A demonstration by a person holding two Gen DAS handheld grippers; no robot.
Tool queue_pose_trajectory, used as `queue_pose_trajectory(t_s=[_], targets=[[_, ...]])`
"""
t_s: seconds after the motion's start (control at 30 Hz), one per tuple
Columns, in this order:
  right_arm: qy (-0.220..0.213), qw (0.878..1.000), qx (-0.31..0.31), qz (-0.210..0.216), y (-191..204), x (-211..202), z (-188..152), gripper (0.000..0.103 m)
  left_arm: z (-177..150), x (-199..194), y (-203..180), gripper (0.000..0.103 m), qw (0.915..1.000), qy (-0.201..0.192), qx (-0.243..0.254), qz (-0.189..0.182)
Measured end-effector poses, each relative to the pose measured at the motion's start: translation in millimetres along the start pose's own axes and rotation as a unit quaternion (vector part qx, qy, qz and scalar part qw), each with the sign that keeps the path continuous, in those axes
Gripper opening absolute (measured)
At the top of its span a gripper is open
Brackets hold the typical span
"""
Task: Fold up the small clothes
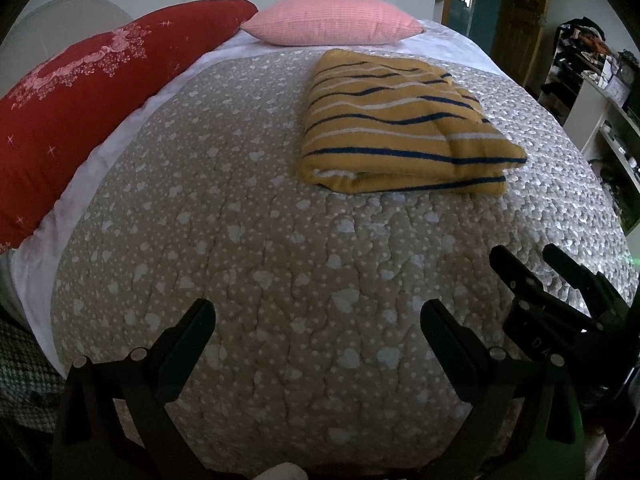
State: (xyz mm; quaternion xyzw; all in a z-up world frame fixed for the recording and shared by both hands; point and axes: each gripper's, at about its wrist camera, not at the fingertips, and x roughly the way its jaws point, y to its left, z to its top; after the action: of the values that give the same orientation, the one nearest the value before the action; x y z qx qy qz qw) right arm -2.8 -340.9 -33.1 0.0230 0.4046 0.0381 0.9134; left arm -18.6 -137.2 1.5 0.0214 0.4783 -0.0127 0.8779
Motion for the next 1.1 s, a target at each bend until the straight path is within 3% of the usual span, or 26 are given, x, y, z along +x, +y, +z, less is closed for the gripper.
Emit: queue_pose_trajectory(t_s=[1.1], targets=[[0.012,1.000,-0.005,-0.013,2.2,-0.5,-6.2,0.082,-4.3,13.0,15.7,0.102,0.9993,0.022,-0.023,-0.022]])
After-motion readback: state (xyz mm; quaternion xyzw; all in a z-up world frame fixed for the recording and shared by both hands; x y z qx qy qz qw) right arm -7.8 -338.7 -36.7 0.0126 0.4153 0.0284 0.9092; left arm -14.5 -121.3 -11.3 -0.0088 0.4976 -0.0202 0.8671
